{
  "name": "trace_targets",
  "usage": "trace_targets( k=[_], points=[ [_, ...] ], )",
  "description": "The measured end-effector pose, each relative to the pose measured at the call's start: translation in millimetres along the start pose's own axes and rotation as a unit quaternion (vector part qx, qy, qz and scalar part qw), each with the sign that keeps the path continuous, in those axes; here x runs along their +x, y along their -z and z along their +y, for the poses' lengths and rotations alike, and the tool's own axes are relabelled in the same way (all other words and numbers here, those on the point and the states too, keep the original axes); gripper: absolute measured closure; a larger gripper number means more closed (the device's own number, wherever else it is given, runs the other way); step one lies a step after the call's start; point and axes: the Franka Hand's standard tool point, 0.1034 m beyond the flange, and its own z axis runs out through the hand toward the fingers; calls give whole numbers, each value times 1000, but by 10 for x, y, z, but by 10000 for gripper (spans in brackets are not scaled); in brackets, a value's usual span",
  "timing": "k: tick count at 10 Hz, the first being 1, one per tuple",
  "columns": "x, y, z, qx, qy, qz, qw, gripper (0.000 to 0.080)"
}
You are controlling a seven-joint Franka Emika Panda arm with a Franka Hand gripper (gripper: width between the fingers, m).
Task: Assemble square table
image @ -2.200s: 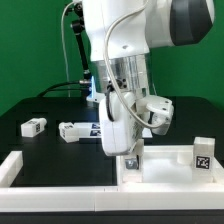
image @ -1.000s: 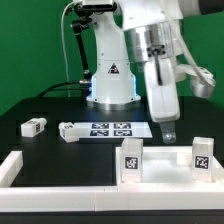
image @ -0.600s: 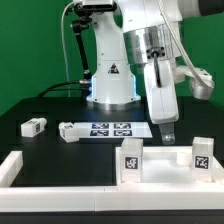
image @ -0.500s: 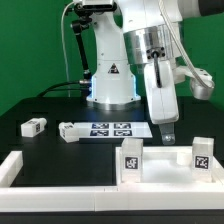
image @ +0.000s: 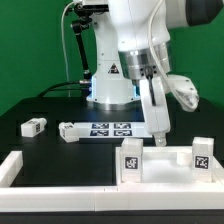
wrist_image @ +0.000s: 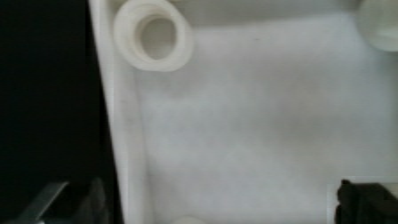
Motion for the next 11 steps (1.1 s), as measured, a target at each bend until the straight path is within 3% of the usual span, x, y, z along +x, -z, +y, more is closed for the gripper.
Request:
trace_targets(
  k=[1,2,3,6,7,11],
  points=[
    [-64,-97,71,-25,7,9,1000,150],
    [-60,-136,2,0,3,17,1000,150],
    [-23,-159,-43,44,-4,25,999,150],
    [57,-221,-16,120,-5,48,992,150],
    [59,-238,6,129,-7,49,990,150],
    [49,-248,9,125,-6,48,991,150]
  ],
)
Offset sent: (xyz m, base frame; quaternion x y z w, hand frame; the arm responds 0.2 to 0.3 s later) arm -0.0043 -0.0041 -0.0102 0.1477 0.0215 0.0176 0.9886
